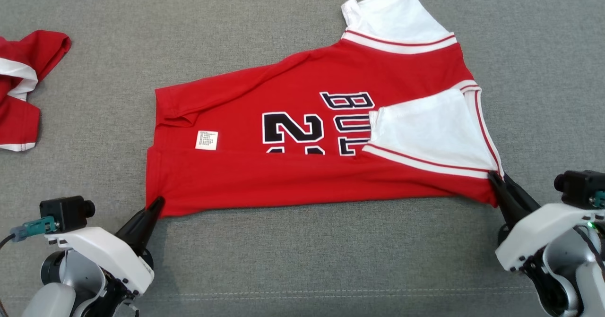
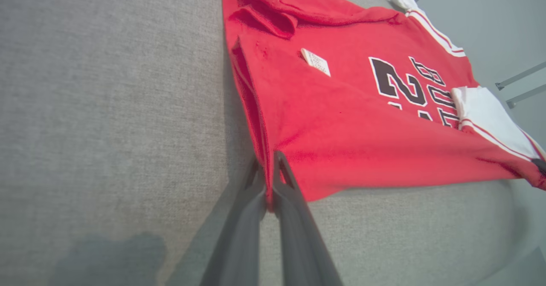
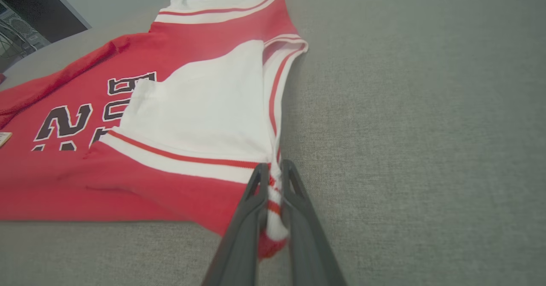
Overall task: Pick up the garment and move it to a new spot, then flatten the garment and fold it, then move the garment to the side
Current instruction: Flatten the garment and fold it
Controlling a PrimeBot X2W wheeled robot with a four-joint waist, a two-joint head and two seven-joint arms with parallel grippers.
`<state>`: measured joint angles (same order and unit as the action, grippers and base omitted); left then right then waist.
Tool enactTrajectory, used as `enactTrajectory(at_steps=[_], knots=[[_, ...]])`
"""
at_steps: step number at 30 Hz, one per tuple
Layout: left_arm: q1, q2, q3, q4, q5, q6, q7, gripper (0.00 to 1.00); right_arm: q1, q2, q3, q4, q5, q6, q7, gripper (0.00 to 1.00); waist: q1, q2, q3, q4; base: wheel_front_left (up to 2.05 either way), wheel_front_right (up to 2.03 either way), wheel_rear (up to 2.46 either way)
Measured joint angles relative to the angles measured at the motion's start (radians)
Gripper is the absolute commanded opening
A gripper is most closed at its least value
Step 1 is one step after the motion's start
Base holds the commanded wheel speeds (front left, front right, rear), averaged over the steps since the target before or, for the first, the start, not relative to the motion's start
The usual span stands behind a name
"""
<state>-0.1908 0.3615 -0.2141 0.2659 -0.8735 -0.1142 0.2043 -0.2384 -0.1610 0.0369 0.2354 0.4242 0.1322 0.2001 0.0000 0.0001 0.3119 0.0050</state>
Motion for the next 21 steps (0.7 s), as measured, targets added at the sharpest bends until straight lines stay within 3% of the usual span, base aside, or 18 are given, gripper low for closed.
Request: enactTrajectory(at_steps=[9,10,11,12,17,21], knots=[[0.106,0.016,0.010,-0.095,-0.019,0.039,0.035,0.00,0.237,0.059,-0.095,-0.258,-0.022,0.000,0.109,0.00,0.0000,0.0000,-0.017,-0.011,0.00,0.00,0.00],[0.106,0.016,0.009,-0.096,-0.019,0.046,0.042,0.00,0.239,0.063,-0.095,-0.260,-0.030,0.000,0.109,0.97,0.0000,0.0000,-0.018,-0.014,0.00,0.00,0.00],[0.106,0.014,0.011,-0.096,-0.019,0.047,0.041,0.22,0.241,0.066,-0.095,-0.260,-0.034,0.000,0.109,1.00,0.0000,0.0000,-0.019,-0.015,0.00,0.00,0.00],[0.106,0.014,0.009,-0.096,-0.019,0.056,0.042,1.00,0.242,0.069,-0.098,-0.262,-0.045,0.000,0.109,1.00,0.0000,0.0000,-0.020,-0.016,0.00,0.00,0.00],[0.113,0.017,0.006,-0.098,0.012,0.093,0.020,1.00,0.245,0.073,-0.117,-0.261,-0.099,-0.001,0.067,1.00,0.0000,0.0000,-0.039,-0.015,0.00,0.00,0.00],[0.151,0.027,0.029,-0.128,0.059,0.154,-0.044,1.00,0.248,0.078,-0.133,-0.270,-0.138,-0.002,-0.021,1.00,0.0001,0.0000,-0.066,-0.012,0.00,0.00,0.00]])
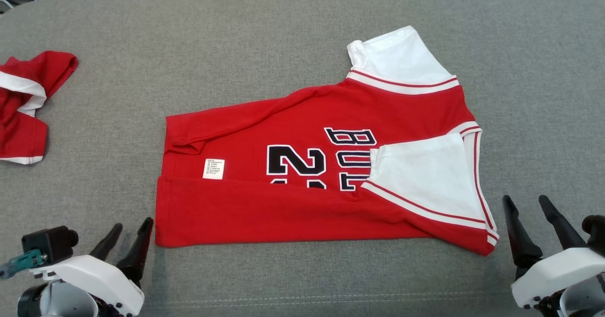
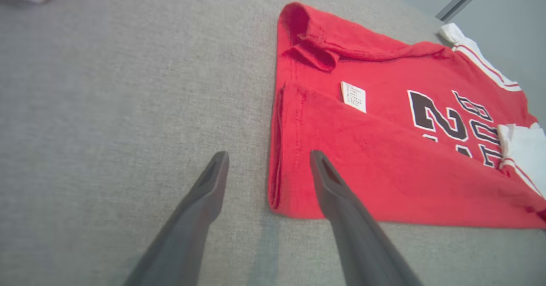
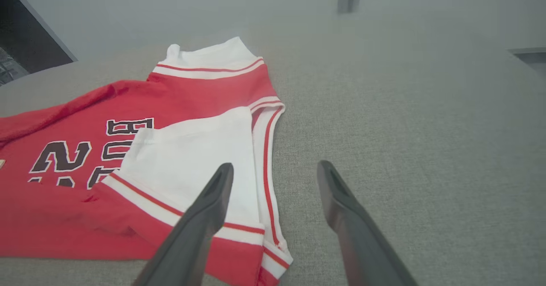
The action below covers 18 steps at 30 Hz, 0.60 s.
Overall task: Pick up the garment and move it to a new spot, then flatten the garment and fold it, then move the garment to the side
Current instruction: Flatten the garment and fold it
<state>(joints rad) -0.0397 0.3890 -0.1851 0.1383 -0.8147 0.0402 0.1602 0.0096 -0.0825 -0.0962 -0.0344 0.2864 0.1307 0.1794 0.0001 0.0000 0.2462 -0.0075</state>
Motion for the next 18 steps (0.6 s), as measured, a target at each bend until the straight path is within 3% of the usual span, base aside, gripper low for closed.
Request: enactTrajectory(at_steps=[5,9,18], knots=[[0.012,0.010,0.021,-0.090,0.089,0.067,-0.092,1.00,-0.001,0.013,-0.021,-0.007,-0.057,0.000,-0.095,1.00,0.0000,0.0000,-0.033,0.000,0.00,0.00,0.00],[0.005,0.017,0.016,-0.154,0.149,0.093,-0.126,1.00,-0.009,0.017,-0.025,0.011,-0.085,0.000,-0.132,1.00,-0.0001,0.0000,-0.042,-0.005,0.00,0.00,0.00],[-0.083,0.037,-0.060,-0.178,0.212,0.100,-0.086,1.00,-0.115,0.024,-0.024,0.059,-0.107,0.000,-0.164,1.00,-0.0001,0.0000,-0.022,-0.028,0.00,0.00,0.00]])
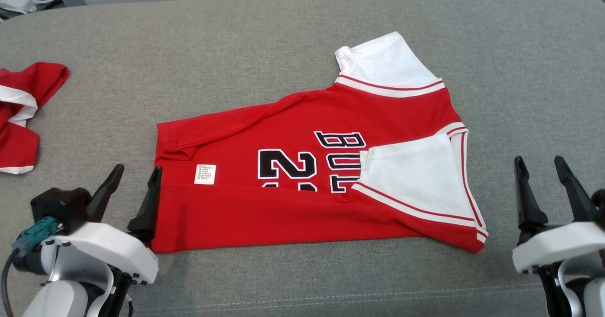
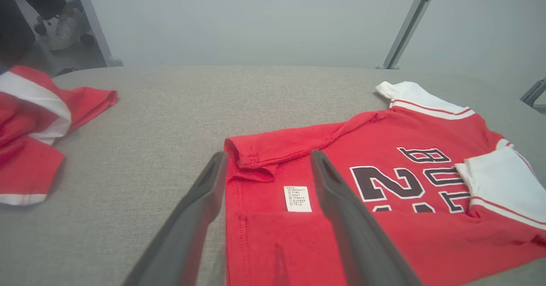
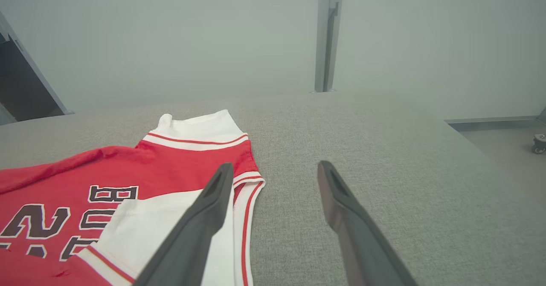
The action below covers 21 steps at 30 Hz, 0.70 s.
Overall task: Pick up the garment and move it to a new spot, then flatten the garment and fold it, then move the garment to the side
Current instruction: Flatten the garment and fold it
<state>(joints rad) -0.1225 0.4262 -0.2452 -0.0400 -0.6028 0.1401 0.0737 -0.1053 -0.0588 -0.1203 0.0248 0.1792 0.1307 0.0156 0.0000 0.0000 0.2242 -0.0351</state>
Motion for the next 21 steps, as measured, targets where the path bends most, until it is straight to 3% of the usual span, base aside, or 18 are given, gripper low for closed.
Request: enactTrajectory(at_steps=[7,16,21], knots=[[-0.089,0.002,-0.039,0.047,-0.003,-0.039,0.064,1.00,-0.147,-0.019,0.024,0.105,0.014,0.000,0.006,1.00,0.0000,0.0000,0.054,-0.006,0.00,0.00,0.00],[-0.268,0.008,-0.067,0.149,-0.046,-0.139,0.148,1.00,-0.480,-0.113,0.123,0.332,0.053,0.000,0.056,1.00,0.0000,0.0000,0.177,0.019,0.00,0.00,0.00],[-0.347,0.006,-0.083,0.177,-0.067,-0.168,0.182,1.00,-0.651,-0.165,0.189,0.449,0.079,0.000,0.113,1.00,0.0000,0.0000,0.235,0.052,0.00,0.00,0.00]])
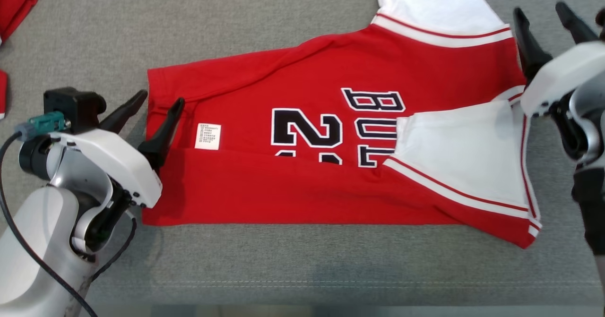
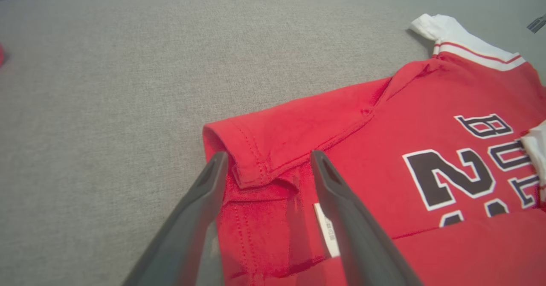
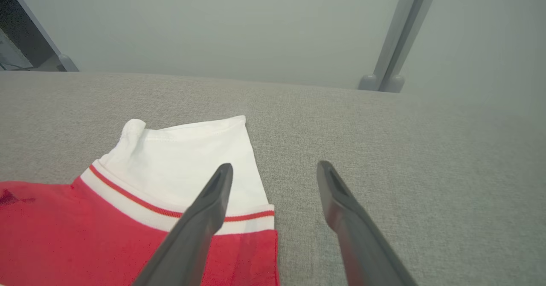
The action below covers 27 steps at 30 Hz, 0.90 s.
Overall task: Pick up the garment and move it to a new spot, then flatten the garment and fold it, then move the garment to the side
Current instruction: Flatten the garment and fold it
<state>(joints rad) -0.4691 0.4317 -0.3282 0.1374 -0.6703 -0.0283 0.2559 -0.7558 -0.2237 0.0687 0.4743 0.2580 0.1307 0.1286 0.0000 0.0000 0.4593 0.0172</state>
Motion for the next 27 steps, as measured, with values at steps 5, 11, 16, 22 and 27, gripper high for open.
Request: enactTrajectory(at_steps=[5,11,16,22,27], knots=[[-0.060,-0.009,-0.019,-0.002,0.000,-0.016,0.011,1.00,-0.158,-0.041,0.055,0.097,0.024,0.000,0.048,1.00,0.0000,0.0000,0.044,0.041,0.00,0.00,0.00],[-0.106,-0.044,-0.053,-0.018,0.000,-0.034,0.013,1.00,-0.326,-0.084,0.090,0.226,0.045,0.000,0.105,1.00,0.0000,0.0000,0.093,0.101,0.00,0.00,0.00],[-0.139,-0.073,-0.084,-0.021,-0.005,-0.056,0.006,1.00,-0.409,-0.119,0.119,0.321,0.042,0.000,0.132,1.00,0.0000,0.0000,0.128,0.154,0.00,0.00,0.00],[-0.153,-0.076,-0.097,-0.007,-0.009,-0.060,-0.007,1.00,-0.442,-0.124,0.158,0.396,0.052,0.000,0.126,1.00,0.0000,0.0000,0.145,0.189,0.00,0.00,0.00],[-0.155,-0.091,-0.114,-0.005,-0.021,-0.074,-0.010,0.27,-0.473,-0.131,0.183,0.439,0.060,0.000,0.109,0.49,0.0000,0.0000,0.156,0.202,0.00,0.00,0.00]])
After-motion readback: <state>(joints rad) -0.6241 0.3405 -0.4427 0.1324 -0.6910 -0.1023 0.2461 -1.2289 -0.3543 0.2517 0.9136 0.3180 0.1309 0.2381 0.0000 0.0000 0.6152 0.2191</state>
